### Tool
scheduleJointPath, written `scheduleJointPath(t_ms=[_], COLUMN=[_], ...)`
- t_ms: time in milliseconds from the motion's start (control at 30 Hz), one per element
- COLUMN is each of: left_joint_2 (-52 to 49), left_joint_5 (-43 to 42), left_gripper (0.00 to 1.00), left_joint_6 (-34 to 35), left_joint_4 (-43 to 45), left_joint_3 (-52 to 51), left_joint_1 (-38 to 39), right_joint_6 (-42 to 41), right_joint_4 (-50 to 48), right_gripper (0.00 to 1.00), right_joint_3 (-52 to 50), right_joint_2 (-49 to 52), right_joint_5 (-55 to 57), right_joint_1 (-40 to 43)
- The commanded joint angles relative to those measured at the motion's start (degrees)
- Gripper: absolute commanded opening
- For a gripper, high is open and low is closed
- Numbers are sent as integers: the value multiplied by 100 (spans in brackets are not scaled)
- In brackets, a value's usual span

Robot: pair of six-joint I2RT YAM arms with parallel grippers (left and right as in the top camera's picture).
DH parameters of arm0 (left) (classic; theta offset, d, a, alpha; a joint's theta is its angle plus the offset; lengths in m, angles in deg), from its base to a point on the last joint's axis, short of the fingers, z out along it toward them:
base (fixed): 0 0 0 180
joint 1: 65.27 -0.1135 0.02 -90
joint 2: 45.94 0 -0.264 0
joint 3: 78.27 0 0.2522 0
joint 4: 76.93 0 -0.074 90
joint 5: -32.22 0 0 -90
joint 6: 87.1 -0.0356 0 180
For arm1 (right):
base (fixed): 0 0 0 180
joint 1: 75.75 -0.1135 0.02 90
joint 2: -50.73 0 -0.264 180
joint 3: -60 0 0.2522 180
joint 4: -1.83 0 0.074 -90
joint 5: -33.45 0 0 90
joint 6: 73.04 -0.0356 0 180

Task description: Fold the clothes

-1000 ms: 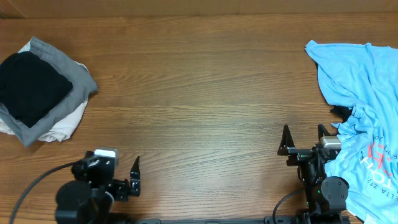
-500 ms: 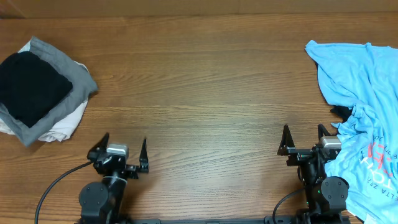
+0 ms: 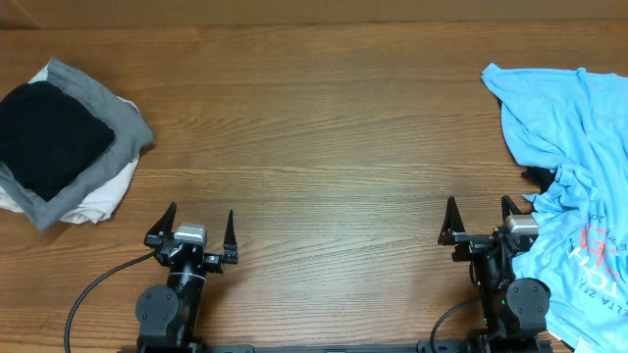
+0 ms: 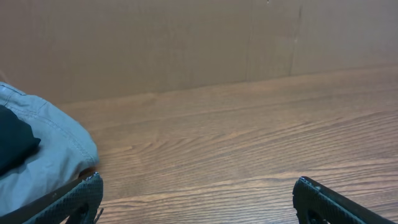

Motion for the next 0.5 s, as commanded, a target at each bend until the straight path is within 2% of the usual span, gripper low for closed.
scheduleJointPath(t_ms=[0,467], left_joint_2=[50,48], left_joint_5=[66,66], left_gripper=[100,100], left_joint_6=[-153,-153], left_joint_4=[-4,-4], left_joint_3=[-24,-24], left_joint_1=[9,9], right_joint_6=[20,20], right_joint_4=[-37,-37], right_gripper=[100,100], right_joint_3=[-57,-57], right_joint_2=[-63,-63], right_joint_5=[-33,-33], right_joint_1=[-24,-24])
